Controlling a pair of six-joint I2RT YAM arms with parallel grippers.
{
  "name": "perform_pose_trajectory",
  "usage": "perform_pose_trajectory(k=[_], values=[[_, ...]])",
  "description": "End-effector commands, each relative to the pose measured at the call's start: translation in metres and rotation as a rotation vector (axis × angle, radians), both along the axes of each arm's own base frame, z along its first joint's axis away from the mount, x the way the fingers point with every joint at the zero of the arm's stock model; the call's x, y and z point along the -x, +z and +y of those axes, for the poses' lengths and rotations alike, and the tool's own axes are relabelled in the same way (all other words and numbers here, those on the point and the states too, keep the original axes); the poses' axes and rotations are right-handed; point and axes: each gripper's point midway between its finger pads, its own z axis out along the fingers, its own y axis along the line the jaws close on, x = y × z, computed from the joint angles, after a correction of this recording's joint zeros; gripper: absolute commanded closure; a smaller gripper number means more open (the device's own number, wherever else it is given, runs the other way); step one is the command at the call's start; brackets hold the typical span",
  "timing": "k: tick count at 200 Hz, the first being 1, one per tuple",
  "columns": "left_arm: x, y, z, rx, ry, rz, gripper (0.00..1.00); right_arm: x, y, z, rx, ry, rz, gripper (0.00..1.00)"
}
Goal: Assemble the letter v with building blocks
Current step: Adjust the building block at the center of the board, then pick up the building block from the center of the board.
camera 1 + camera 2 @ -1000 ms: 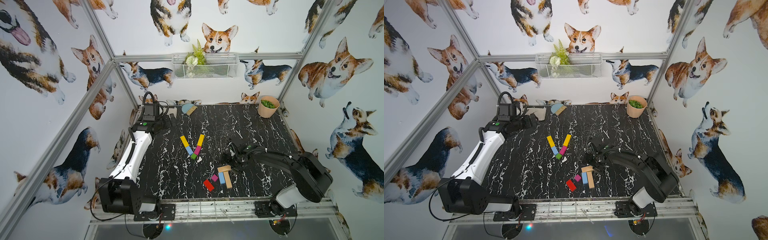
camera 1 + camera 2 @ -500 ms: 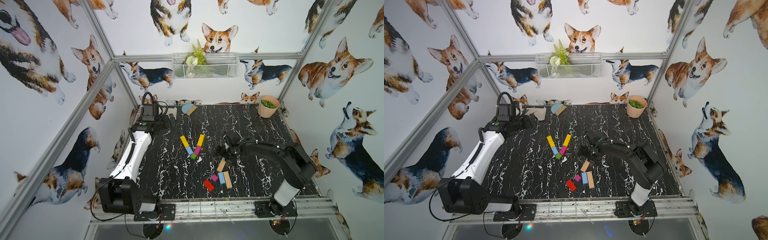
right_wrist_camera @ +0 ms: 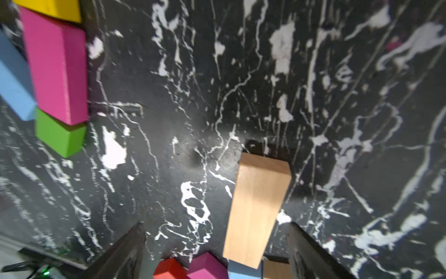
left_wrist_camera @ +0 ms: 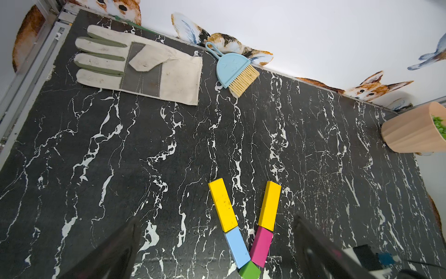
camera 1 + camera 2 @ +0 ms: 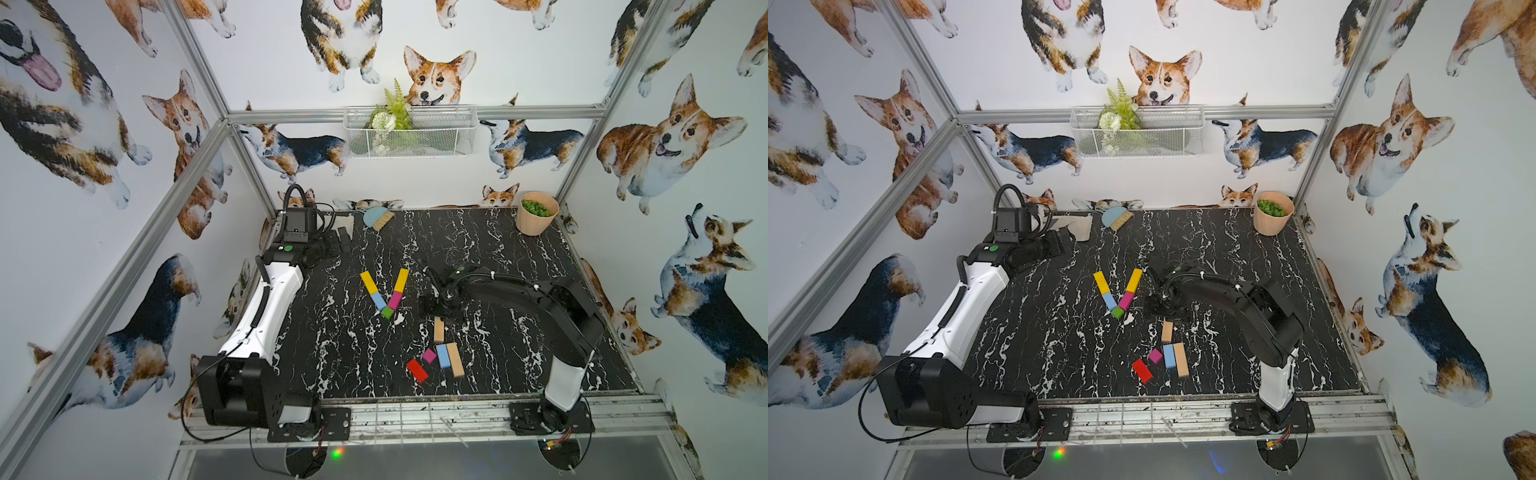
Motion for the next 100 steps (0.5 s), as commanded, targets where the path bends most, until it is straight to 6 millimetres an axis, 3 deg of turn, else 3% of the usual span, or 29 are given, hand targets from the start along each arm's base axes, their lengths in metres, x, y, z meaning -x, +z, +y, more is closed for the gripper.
perform_pose_trajectory(k=[1, 68, 100], values=[[-0.001, 0.005, -0.001, 0.009, -0.003, -0.023, 0.0, 0.011, -0.005, -0.025, 0.167, 0.069, -0.013, 0.08], [0.0, 0.006, 0.0, 0.007, 0.001, -0.029, 0.0, 0.006, -0.019, -0.021, 0.194, 0.075, -0.012, 0.08], [0.0, 0.006, 0.001, 0.004, 0.003, -0.029, 0.0, 0.003, -0.024, -0.016, 0.196, 0.086, -0.009, 0.13]])
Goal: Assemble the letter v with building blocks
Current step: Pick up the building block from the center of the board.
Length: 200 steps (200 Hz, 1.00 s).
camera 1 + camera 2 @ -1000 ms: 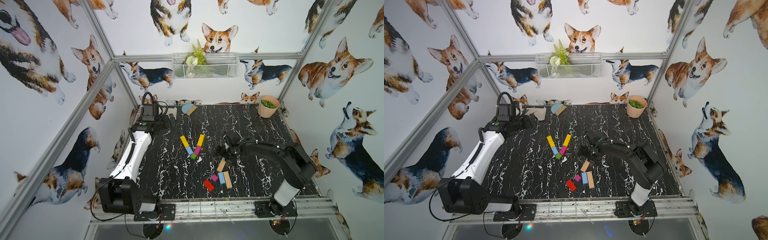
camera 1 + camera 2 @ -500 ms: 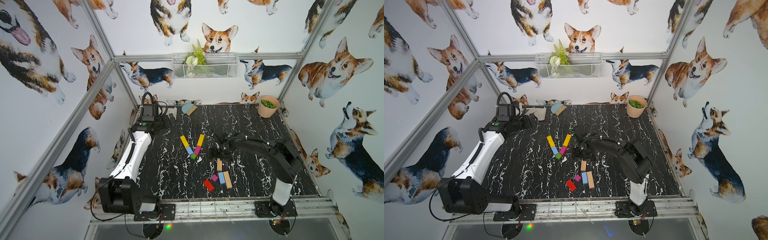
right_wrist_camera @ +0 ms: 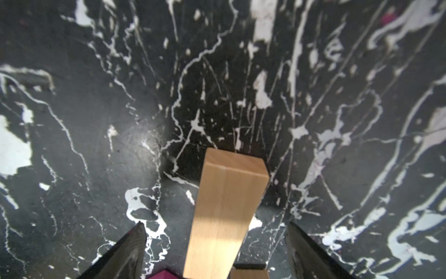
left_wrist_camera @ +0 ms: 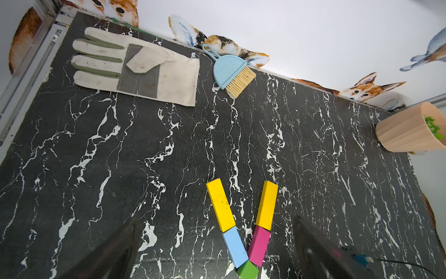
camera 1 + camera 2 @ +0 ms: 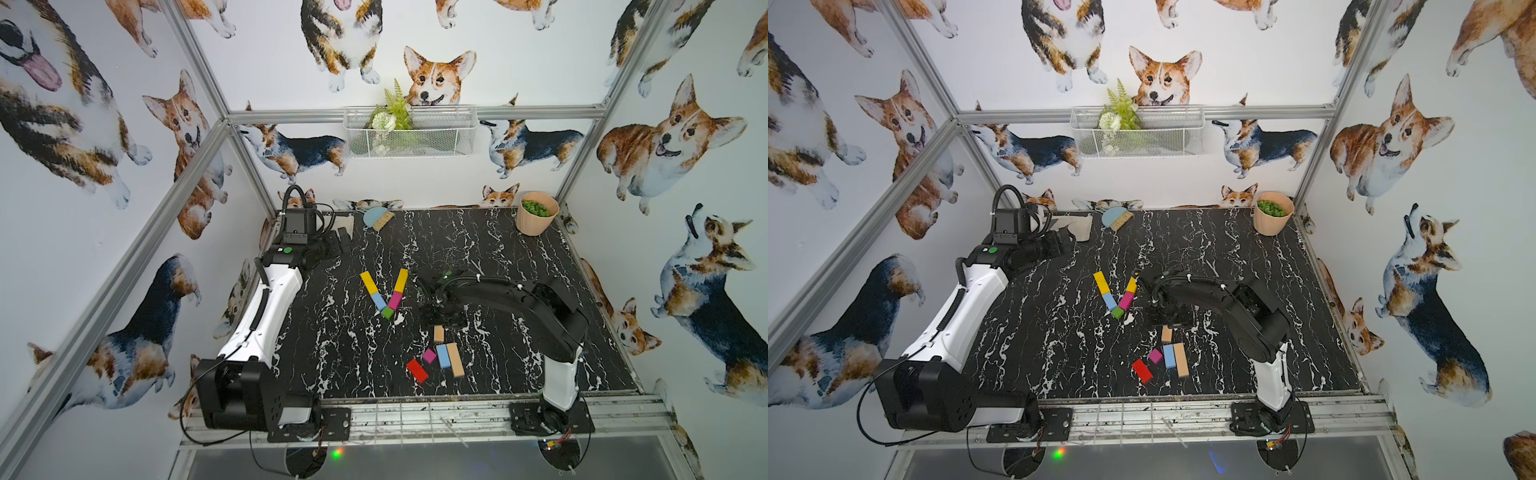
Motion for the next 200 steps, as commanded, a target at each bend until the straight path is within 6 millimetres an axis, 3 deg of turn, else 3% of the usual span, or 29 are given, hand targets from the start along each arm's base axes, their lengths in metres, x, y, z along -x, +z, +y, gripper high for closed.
perform_pose_trajectory(k=[1, 80, 110, 135, 176, 200], values=[[-0.002, 0.004, 0.001, 0.0, 0.005, -0.019, 0.0, -0.001, -0.002, -0.003, 0.029, 0.017, -0.002, 0.14], [-0.002, 0.003, 0.0, 0.003, 0.0, -0.019, 0.0, -0.003, -0.008, -0.002, 0.051, 0.037, 0.011, 0.36], [-0.002, 0.004, 0.0, 0.003, -0.002, -0.021, 0.0, -0.005, -0.006, -0.002, 0.053, 0.039, 0.001, 0.57], [-0.002, 0.004, 0.0, 0.004, -0.001, -0.02, 0.0, -0.006, -0.005, -0.002, 0.054, 0.041, -0.008, 0.69], [-0.002, 0.003, 0.001, 0.002, 0.001, -0.019, 0.0, -0.009, -0.002, -0.001, 0.053, 0.055, -0.021, 0.78], [-0.002, 0.003, 0.001, 0.001, 0.0, -0.021, 0.0, -0.02, 0.011, 0.0, 0.053, 0.086, -0.075, 0.8]])
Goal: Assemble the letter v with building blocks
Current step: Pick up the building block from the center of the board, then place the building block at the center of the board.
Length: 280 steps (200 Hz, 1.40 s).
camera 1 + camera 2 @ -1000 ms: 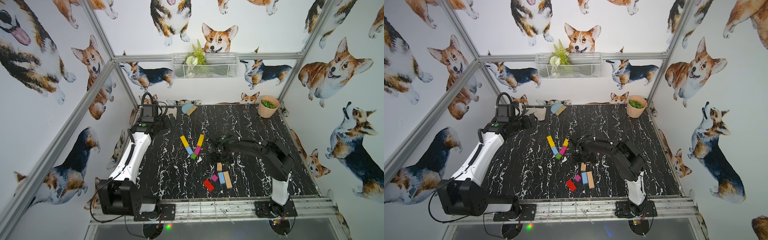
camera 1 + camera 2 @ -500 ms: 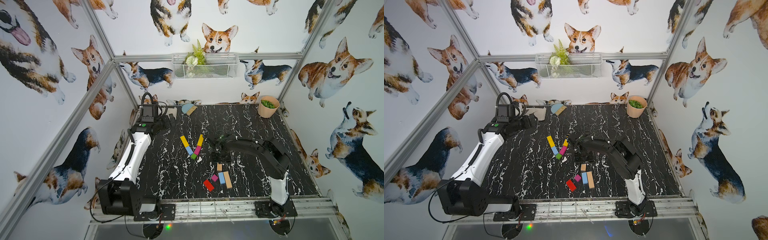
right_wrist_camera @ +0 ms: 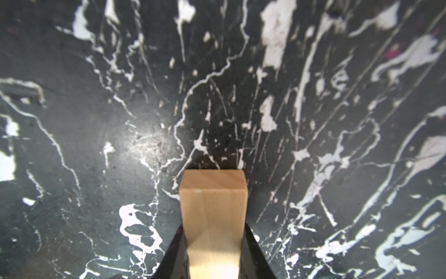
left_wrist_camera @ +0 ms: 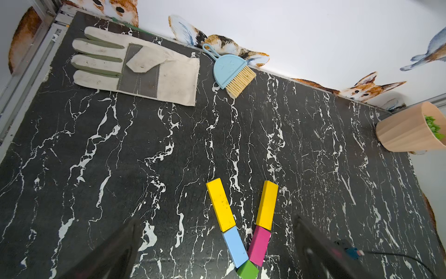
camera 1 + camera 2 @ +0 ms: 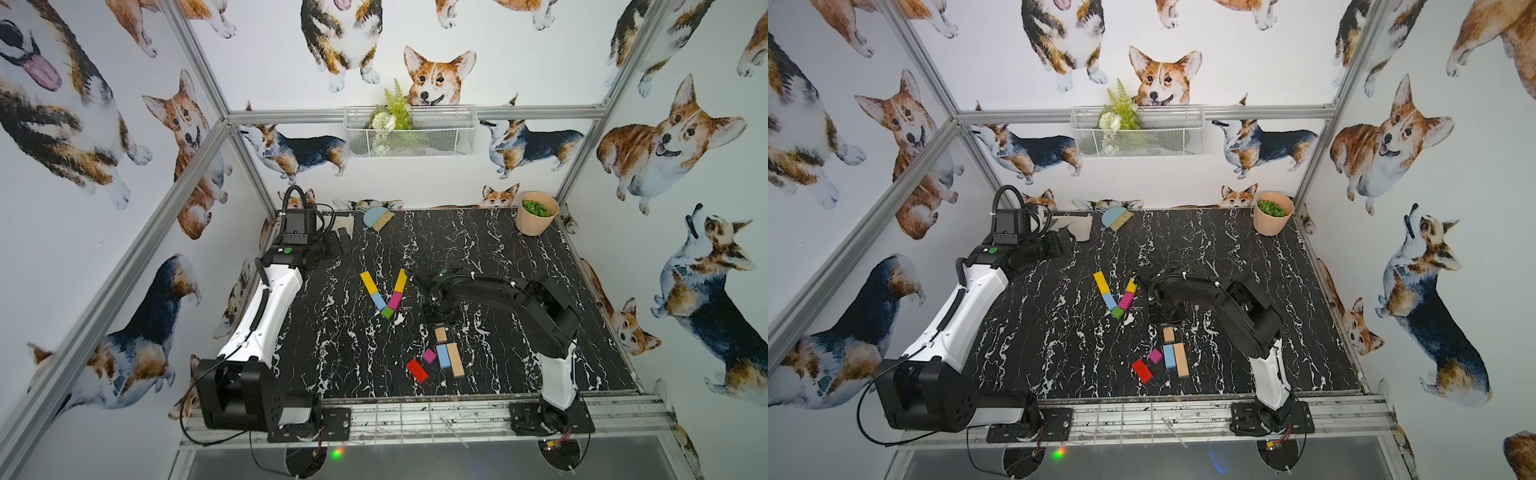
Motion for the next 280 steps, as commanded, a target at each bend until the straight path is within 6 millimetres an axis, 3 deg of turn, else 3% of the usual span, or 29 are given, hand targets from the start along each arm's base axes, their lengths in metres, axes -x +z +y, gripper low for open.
perform_pose_trajectory(k=[1, 75, 115, 133, 220, 280], values=[[-0.003, 0.005, 0.0, 0.001, 0.0, -0.024, 0.0, -0.013, 0.013, 0.001, 0.005, 0.039, -0.064, 0.8], [-0.004, 0.005, 0.0, 0.001, -0.003, -0.026, 0.0, -0.065, 0.046, 0.005, 0.003, 0.25, -0.106, 0.81], [-0.003, 0.005, 0.002, -0.005, 0.003, -0.025, 0.0, -0.091, 0.047, 0.011, 0.051, 0.438, -0.106, 0.81], [-0.003, 0.004, 0.002, -0.006, 0.003, -0.025, 0.0, -0.093, 0.044, 0.019, 0.007, 0.485, -0.076, 0.8], [-0.004, 0.005, 0.001, -0.003, -0.001, -0.026, 0.0, -0.106, 0.027, 0.022, -0.006, 0.488, -0.068, 0.79], [-0.004, 0.004, 0.001, -0.001, -0.001, -0.026, 0.0, -0.101, 0.015, 0.033, -0.008, 0.519, -0.05, 0.79]])
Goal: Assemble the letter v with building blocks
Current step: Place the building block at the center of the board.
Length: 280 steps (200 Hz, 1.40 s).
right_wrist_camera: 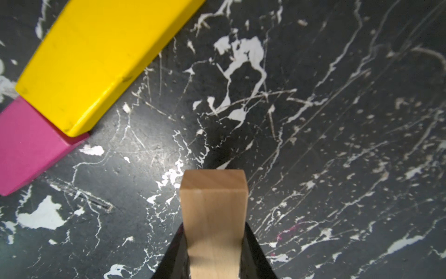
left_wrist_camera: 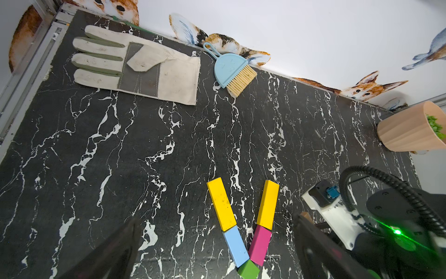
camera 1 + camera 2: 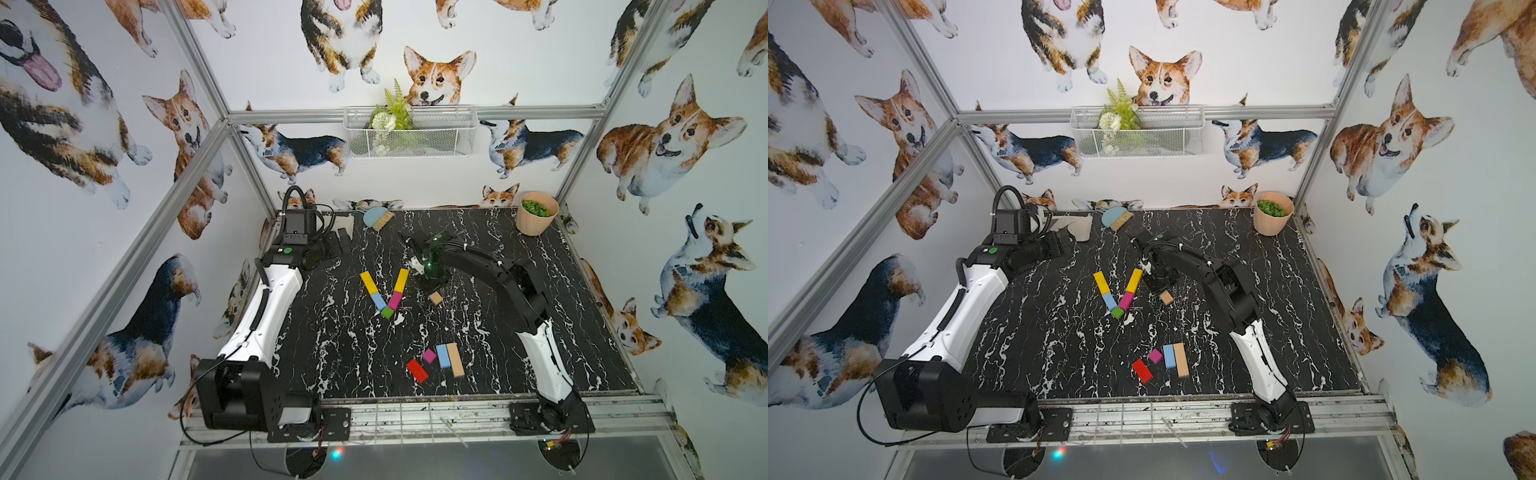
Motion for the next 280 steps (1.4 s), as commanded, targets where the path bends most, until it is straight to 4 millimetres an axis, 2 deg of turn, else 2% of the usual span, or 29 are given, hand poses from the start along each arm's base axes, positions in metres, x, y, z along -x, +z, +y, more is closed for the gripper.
perform_pose_trajectory(k=[1, 90, 182, 280], values=[[-0.004, 0.005, 0.001, -0.001, -0.002, -0.027, 0.0, 0.002, -0.002, 0.005, -0.001, 0.043, 0.003, 0.79], [-0.004, 0.005, 0.0, 0.001, -0.004, -0.026, 0.0, -0.001, -0.01, 0.006, 0.035, 0.056, -0.008, 0.78], [-0.004, 0.005, 0.001, -0.003, -0.001, -0.026, 0.0, -0.006, -0.015, 0.0, 0.053, 0.032, -0.027, 0.72], [-0.004, 0.005, 0.001, -0.003, -0.002, -0.027, 0.0, -0.003, -0.02, 0.0, 0.047, 0.018, -0.014, 0.65]])
